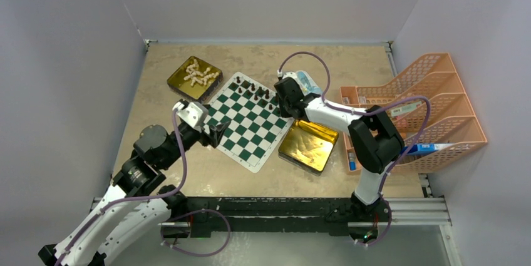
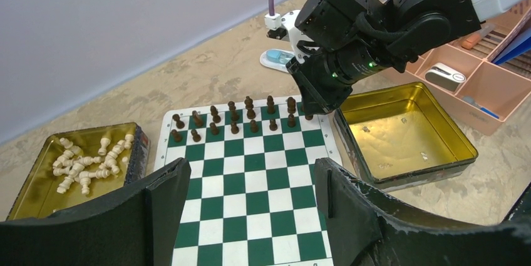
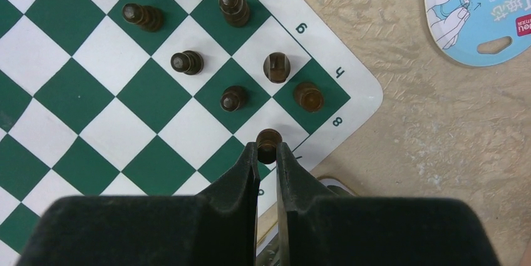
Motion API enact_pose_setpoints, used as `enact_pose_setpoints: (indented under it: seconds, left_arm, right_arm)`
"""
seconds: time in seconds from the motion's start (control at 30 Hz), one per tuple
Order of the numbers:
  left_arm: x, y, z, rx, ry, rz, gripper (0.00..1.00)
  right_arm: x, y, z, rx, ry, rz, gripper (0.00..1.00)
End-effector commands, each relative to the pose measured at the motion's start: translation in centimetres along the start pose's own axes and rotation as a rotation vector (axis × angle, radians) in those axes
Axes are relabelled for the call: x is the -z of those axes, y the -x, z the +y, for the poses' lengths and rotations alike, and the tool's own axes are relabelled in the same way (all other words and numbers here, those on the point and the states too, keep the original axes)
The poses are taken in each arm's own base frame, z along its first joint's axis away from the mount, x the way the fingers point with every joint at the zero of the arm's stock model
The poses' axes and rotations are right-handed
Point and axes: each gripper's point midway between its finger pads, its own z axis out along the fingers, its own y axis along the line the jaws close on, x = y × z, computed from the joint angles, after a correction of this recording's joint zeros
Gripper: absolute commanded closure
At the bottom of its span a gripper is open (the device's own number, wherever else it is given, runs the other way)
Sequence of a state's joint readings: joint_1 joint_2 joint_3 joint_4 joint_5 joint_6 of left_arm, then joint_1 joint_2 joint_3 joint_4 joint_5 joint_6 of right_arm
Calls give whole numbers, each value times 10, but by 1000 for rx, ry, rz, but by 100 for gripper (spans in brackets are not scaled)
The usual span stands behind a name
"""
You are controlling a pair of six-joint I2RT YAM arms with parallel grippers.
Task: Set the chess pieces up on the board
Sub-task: Place the chess piece on the chessboard.
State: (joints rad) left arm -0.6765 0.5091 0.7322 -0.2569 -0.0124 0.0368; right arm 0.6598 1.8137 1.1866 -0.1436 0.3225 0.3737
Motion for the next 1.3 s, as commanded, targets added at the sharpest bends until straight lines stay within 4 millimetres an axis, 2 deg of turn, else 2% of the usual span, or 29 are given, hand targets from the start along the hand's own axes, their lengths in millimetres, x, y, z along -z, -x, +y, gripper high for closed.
enact_pose_setpoints:
  seconds: [0.0, 0.5, 0.7, 0.93, 1.13, 1.27]
  left_arm:
    - [-1, 9, -1, 22, -2, -32, 28]
    - [-2, 7, -2, 29, -3, -23, 28]
    - [-2, 7, -1, 29, 1, -23, 28]
    - [-3, 6, -2, 29, -7, -18, 28]
    - [-5, 1, -3, 29, -9, -4, 28]
    - [-9, -1, -12, 67, -52, 15, 27]
  right_arm:
    - [-4, 2, 2, -13, 8, -11, 89]
    - [-14, -10, -1, -5, -11, 28, 86]
    - [-14, -13, 1, -5, -2, 41, 75]
    - [-8, -5, 1, -11, -3, 28, 61]
    - [4, 11, 6, -11, 20, 10, 60]
    - [11, 21, 4, -25, 8, -10, 59]
